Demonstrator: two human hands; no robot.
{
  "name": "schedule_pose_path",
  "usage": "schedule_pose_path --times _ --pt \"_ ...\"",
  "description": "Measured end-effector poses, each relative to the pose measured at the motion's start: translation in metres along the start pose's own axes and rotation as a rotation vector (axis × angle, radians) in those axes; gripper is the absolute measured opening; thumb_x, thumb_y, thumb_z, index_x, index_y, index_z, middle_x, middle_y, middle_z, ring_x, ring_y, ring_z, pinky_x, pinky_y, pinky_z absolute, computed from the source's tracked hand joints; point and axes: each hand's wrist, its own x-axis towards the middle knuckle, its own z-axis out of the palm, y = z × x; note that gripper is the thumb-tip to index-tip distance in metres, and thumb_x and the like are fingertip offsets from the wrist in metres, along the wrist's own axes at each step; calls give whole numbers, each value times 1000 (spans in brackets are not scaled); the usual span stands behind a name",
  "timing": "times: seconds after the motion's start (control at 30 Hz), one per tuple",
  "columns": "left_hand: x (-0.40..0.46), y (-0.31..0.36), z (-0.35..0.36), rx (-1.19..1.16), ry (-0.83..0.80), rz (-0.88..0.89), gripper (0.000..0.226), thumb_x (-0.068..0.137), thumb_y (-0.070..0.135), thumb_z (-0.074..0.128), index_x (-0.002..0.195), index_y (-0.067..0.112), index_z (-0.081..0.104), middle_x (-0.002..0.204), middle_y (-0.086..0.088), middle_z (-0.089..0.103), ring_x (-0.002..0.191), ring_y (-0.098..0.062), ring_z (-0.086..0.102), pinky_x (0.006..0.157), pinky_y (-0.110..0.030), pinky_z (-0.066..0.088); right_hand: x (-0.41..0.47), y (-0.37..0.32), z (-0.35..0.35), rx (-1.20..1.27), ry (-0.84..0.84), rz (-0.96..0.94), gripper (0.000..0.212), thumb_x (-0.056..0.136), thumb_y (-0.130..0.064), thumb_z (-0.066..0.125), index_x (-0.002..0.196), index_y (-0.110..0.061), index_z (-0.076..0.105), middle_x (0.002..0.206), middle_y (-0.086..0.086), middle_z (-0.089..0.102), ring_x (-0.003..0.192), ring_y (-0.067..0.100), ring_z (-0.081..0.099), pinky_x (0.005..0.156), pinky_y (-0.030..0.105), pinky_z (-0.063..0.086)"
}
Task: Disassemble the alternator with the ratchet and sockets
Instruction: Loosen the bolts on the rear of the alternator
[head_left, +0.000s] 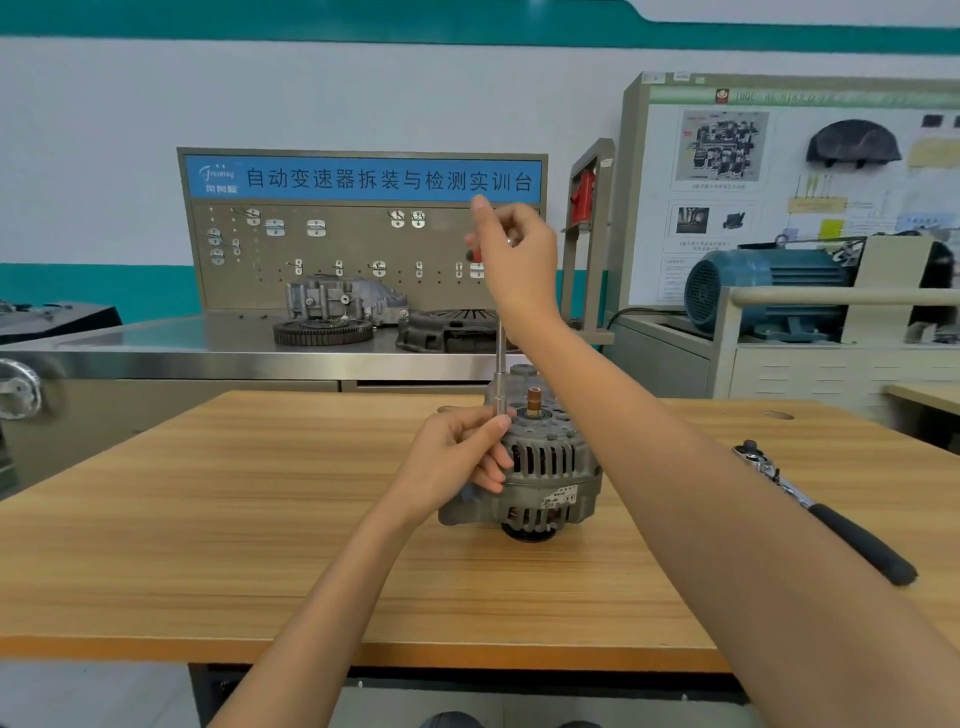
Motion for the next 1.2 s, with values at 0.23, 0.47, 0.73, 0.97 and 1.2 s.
schedule_pose_path --times 0.23,0.47,0.73,0.97,1.2 --pt "4 9 -6 37 -80 -78 16 98 13 51 101 9 66 60 0 67 52 -7 62 54 -20 56 -1 -4 -4 233 -86 170 44 99 -27 47 59 -12 59 60 -1 66 66 3 65 103 32 40" --pt "3 5 3 -12 78 -69 10 93 7 57 91 7 68 51 0 65 44 -7 60 48 -18 53 -19 11 2 -959 189 -495 26 99 -23 44 98 -4 61 93 9 60 87 22 52 82 30 37" --pt "4 8 -4 149 -8 -21 28 98 18 52 100 -8 64 52 7 58 43 -4 48 48 -16 45 -8 -3 -1 -161 -7 -58 43 99 -22 45 57 -15 37 61 0 42 61 11 39 61 23 33" --pt "5 7 -1 100 -5 -21 18 96 13 54 88 5 68 51 5 58 40 -4 49 45 -15 44 -2 -10 -13 183 -23 168 45 97 -16 46 53 -15 37 52 -2 43 57 13 46 75 27 43" --pt "0 3 8 88 105 8 20 96 16 55 82 11 68 47 7 54 39 -2 48 45 -14 42 -17 4 -4 -899 135 -393 18 95 -24 45 87 -11 56 87 0 51 85 16 45 79 27 38"
